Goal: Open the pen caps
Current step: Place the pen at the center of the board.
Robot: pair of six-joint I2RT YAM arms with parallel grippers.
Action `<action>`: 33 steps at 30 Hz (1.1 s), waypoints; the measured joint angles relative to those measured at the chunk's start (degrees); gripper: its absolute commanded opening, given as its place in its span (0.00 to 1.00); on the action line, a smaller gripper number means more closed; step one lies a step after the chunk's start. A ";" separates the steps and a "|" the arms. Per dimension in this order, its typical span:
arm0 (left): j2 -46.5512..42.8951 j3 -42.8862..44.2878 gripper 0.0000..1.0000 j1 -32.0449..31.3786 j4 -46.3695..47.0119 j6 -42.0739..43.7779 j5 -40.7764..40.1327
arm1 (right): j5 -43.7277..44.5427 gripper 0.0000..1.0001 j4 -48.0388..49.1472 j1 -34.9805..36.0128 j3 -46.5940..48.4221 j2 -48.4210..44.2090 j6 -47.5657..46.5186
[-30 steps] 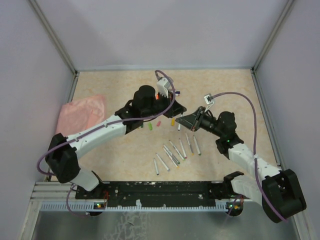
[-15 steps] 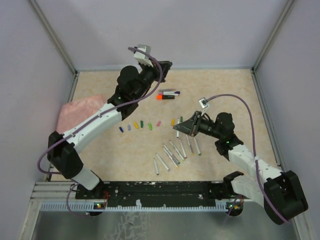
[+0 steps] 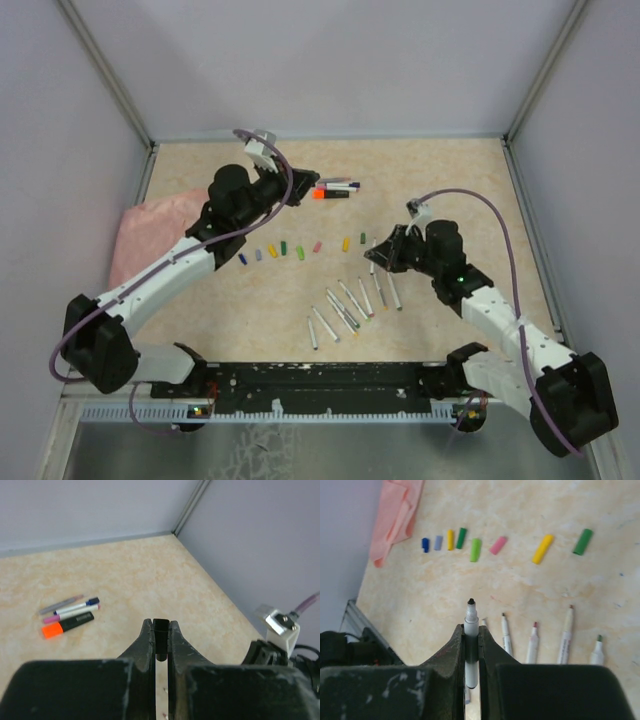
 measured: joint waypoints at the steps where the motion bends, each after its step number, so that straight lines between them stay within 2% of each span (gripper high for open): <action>1: -1.14 -1.60 0.00 0.22 -0.46 -0.42 0.81 | 1.29 0.00 -1.51 -0.17 0.44 0.00 -0.52; 10: -8.57 -15.28 0.00 0.35 -3.04 -6.08 5.20 | 14.23 0.00 -19.17 -2.01 7.02 3.69 -5.14; 18: -8.68 -17.05 0.00 0.76 -3.48 -7.78 7.28 | 20.39 0.00 -30.42 -2.12 7.45 11.13 -8.46; 30: -7.34 -16.48 0.00 1.84 -3.87 -7.74 10.58 | 25.46 0.03 -32.65 -2.14 9.70 19.65 -13.57; 33: -7.34 -16.44 0.00 1.90 -4.04 -7.72 10.86 | 25.44 0.17 -32.52 -2.14 9.70 21.77 -13.77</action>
